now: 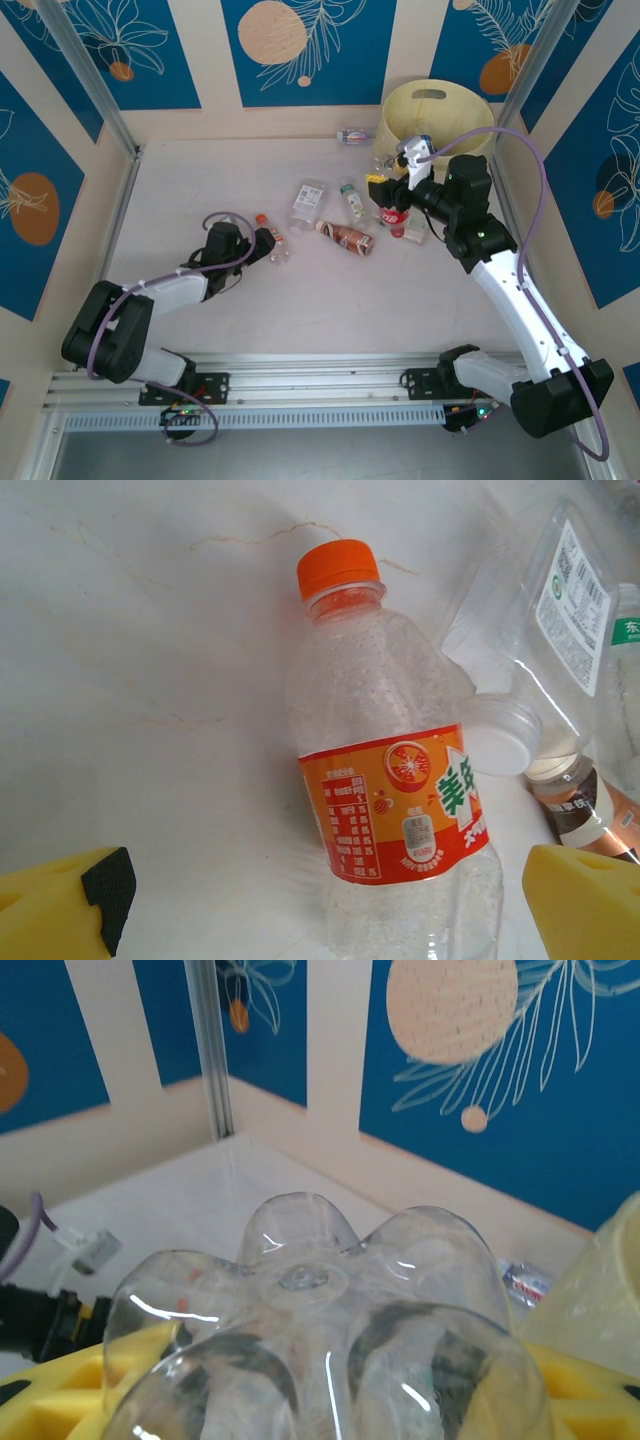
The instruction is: Put the plastic bottles in the bin
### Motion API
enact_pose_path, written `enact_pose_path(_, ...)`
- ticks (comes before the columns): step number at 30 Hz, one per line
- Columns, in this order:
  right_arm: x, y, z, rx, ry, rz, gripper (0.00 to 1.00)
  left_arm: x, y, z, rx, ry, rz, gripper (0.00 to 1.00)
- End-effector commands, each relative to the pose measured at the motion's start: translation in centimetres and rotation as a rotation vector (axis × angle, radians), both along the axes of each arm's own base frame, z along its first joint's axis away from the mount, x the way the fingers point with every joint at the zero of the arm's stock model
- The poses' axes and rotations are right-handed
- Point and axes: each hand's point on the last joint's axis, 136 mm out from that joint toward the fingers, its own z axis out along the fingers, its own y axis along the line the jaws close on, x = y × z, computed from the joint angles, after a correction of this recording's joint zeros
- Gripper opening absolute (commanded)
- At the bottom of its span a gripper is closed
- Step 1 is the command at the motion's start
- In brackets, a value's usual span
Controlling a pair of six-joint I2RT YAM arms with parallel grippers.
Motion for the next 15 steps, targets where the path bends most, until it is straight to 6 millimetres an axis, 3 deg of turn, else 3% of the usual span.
enact_pose_path(1, -0.3, 0.2, 5.7, 0.143, -0.103, 0.025, 0.30, 0.4, 0.6, 1.1, -0.020, -0.030, 0.029, 1.00)
enact_pose_path(7, 0.8, -1.6, 11.3, 0.244, -0.230, -0.085, 0.29, 0.2, 0.8, 1.2, -0.017, -0.033, 0.033, 1.00)
enact_pose_path(15, 5.2, -7.5, 15.8, 0.310, -0.322, -0.365, 0.30, 0.1, 1.0, 1.4, -0.019, -0.040, 0.038, 1.00)
